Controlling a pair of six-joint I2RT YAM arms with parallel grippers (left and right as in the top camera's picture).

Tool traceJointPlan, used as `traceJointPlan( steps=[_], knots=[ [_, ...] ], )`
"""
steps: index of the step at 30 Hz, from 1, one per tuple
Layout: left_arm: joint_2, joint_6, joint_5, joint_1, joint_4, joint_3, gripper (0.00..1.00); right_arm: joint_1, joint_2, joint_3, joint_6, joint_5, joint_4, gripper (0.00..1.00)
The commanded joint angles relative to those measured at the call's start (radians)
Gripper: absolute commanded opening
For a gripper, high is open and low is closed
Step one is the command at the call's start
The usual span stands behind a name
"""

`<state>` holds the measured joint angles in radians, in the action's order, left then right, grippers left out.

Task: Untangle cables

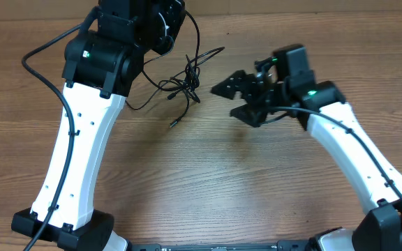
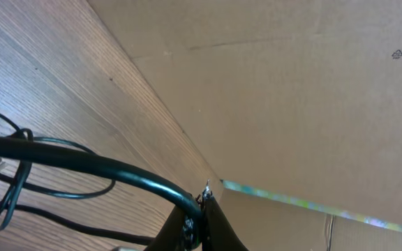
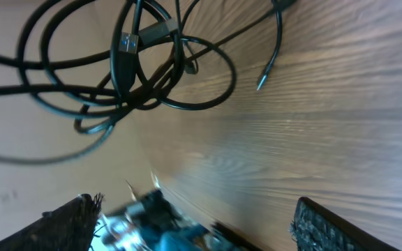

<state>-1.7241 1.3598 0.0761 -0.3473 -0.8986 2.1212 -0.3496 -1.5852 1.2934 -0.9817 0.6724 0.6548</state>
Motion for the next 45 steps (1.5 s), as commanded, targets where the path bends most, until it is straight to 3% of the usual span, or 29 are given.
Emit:
traceJointPlan(
  steps=[1,4,10,13,17,25,30,33,42,45],
  knots=[
    [0.007,0.030,-0.016,-0.007,0.005,0.013,0.04,-0.048,-0.007,0.002,-0.390,-0.140,-0.056,0.88],
    [0.007,0.007,0.011,-0.008,0.005,0.013,0.04,-0.071,-0.009,0.002,-0.572,-0.179,-0.100,0.87],
    [0.007,-0.008,0.030,-0.014,0.005,0.013,0.04,-0.072,-0.012,0.002,-0.871,-0.171,-0.141,0.70],
    [0.007,-0.014,0.033,-0.020,0.005,0.013,0.04,-0.082,-0.019,0.002,-0.932,-0.134,-0.219,0.64],
    [0.007,-0.014,0.029,-0.039,0.006,0.013,0.04,-0.113,-0.048,0.002,-0.995,-0.087,-0.354,0.63],
    [0.007,-0.025,0.029,-0.062,-0.001,0.013,0.04,-0.133,-0.140,0.002,-1.113,-0.068,-0.372,0.58],
    [0.007,-0.025,0.028,-0.081,-0.006,0.013,0.04,-0.133,-0.168,0.002,-1.120,-0.073,-0.446,0.51],
    [0.008,-0.025,0.029,-0.084,0.003,0.014,0.04,-0.133,-0.176,0.002,-1.105,-0.105,-0.431,0.41],
    [0.037,-0.031,0.074,-0.084,0.019,0.016,0.04,-0.128,-0.192,0.002,-0.943,-0.428,-0.206,0.08],
    [0.064,-0.092,0.072,-0.077,0.037,0.016,0.04,-0.110,-0.192,0.002,-0.883,-0.532,-0.115,0.06]
  ],
)
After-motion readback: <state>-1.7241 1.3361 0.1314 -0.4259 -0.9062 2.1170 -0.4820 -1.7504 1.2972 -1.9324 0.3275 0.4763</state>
